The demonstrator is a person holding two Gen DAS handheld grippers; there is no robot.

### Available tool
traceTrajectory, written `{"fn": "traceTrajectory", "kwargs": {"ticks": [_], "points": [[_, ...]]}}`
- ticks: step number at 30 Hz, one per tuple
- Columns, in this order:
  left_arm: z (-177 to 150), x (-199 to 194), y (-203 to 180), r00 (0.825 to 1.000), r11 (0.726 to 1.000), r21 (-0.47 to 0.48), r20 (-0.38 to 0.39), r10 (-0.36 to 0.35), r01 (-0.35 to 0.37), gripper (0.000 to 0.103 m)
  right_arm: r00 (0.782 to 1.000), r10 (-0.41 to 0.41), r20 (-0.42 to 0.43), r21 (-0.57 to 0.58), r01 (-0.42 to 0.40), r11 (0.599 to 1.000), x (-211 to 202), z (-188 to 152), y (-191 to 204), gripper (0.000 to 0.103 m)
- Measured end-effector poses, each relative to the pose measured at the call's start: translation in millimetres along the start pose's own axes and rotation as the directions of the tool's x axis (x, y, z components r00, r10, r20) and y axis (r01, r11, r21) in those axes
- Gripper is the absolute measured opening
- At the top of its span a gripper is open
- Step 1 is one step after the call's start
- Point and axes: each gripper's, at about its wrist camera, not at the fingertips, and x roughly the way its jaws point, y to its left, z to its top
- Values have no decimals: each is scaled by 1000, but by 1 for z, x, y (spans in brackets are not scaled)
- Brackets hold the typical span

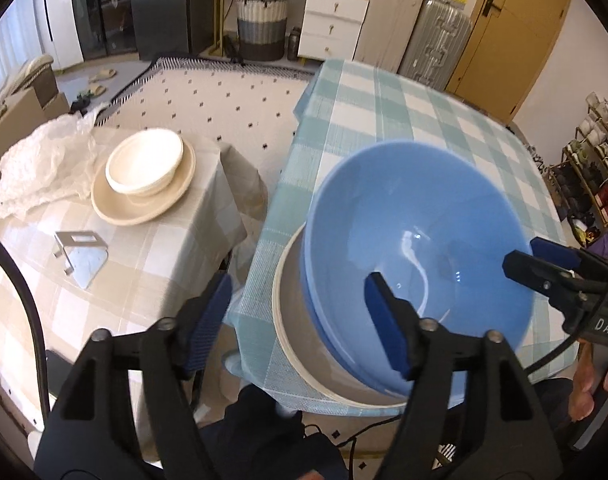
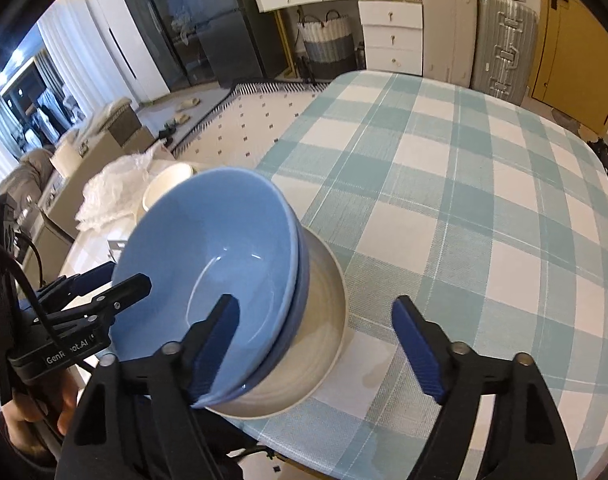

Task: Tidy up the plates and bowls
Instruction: 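Lower the blue bowls onto the cream plates and open both grippers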

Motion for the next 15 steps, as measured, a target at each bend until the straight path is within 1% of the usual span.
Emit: {"fn": "traceTrajectory", "kwargs": {"ticks": [1,2,5,7,9,11,15], "points": [[-1,-4,0,1000,1000,6,13,-8,8,74,1000,2,15,3,-2,1000,-5,-3,-2,86],[-2,-9,-1,999,1000,17,30,-12,11,74,1000,-1,26,3,1,1000,-9,-5,-2,90],[-6,-20,-3,998,999,52,69,-5,2,77,997,-14,78,14,13,1000,-22,-16,-8,97],[-9,-27,-5,995,998,69,97,10,-16,78,993,-22,113,29,19,999,-30,-24,-13,99],[-12,-32,-5,992,996,79,128,20,-30,80,987,-51,151,41,45,998,-37,-33,-17,100],[-17,-38,-5,986,996,88,165,12,-27,82,981,-62,182,47,54,997,-42,-41,-20,101],[-27,-46,-3,972,995,94,237,8,-31,85,958,-96,270,59,83,995,-55,-58,-23,102]]}}
